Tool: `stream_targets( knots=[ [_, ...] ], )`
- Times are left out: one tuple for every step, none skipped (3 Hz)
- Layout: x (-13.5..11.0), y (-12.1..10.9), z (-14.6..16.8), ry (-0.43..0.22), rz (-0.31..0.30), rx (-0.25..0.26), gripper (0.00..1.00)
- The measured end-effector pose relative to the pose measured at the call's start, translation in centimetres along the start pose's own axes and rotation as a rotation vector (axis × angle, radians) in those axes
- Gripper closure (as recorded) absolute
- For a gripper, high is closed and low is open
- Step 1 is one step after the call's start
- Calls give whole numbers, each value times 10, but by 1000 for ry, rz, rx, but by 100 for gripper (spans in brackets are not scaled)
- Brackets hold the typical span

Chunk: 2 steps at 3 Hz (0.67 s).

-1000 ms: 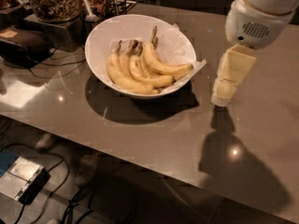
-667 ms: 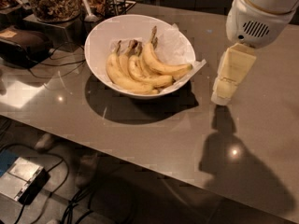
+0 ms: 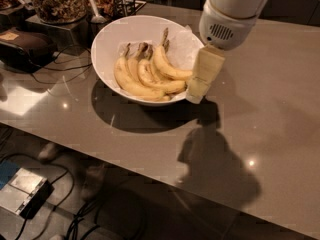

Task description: Pick banana from white bowl

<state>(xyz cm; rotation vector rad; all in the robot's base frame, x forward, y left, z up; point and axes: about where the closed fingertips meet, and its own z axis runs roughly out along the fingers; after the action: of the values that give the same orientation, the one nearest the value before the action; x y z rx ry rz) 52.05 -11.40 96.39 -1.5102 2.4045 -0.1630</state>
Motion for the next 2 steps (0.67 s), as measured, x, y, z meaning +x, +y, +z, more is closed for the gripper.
stream_targets(
  knots=[
    [-3,-1,0,2,5,10,0],
    [-11,-4,7,-22,42,-15,0]
  ],
)
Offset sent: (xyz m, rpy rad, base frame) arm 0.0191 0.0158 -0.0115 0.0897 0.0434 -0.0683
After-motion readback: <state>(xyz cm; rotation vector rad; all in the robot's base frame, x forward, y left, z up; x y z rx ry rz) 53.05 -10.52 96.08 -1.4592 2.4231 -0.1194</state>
